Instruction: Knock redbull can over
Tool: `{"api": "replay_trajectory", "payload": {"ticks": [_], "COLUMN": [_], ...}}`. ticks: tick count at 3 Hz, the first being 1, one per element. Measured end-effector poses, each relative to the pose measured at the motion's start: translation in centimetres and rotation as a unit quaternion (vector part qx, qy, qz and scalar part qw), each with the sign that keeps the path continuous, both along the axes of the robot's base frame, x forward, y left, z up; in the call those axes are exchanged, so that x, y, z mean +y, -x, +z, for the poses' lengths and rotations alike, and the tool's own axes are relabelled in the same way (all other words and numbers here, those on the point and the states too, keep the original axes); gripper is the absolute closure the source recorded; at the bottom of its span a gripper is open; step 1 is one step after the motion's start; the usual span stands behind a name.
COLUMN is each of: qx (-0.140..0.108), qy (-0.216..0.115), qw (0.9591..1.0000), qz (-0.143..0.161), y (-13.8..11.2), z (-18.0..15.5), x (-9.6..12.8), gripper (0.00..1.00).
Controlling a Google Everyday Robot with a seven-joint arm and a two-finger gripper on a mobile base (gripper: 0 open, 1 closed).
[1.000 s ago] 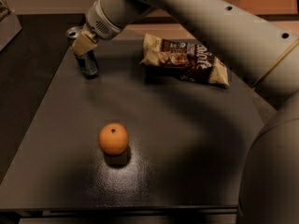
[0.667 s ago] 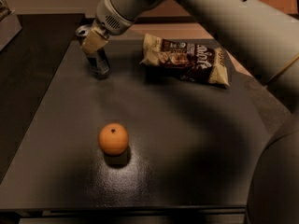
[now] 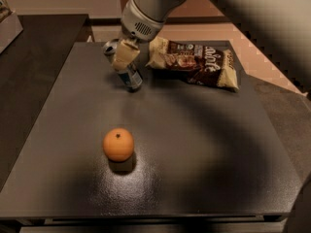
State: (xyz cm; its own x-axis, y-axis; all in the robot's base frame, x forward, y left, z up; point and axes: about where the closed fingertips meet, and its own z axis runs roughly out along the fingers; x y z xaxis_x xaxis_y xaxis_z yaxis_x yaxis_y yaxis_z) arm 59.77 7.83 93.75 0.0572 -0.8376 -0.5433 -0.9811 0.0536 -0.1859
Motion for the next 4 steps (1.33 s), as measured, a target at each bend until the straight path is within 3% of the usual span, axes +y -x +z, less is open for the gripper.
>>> {"api": "replay_trajectory", "payload": {"ticks": [1,2,3,4], "qx": [-0.003,-0.02,-0.049,-0.073], "qy": [0.043,0.086,0.133,0.176], "qw": [0.9983,0.9921,0.9803,0.9654], "qz": [0.04,0.089,0.138,0.178], "y": [2.4,4.8,6.3,6.8], "z": [-0.6,-1.0,-1.4,-2.2], "x": [-2.5,-3.8,-4.0,-3.8], "gripper": [1.0,1.0,1.0,1.0]}}
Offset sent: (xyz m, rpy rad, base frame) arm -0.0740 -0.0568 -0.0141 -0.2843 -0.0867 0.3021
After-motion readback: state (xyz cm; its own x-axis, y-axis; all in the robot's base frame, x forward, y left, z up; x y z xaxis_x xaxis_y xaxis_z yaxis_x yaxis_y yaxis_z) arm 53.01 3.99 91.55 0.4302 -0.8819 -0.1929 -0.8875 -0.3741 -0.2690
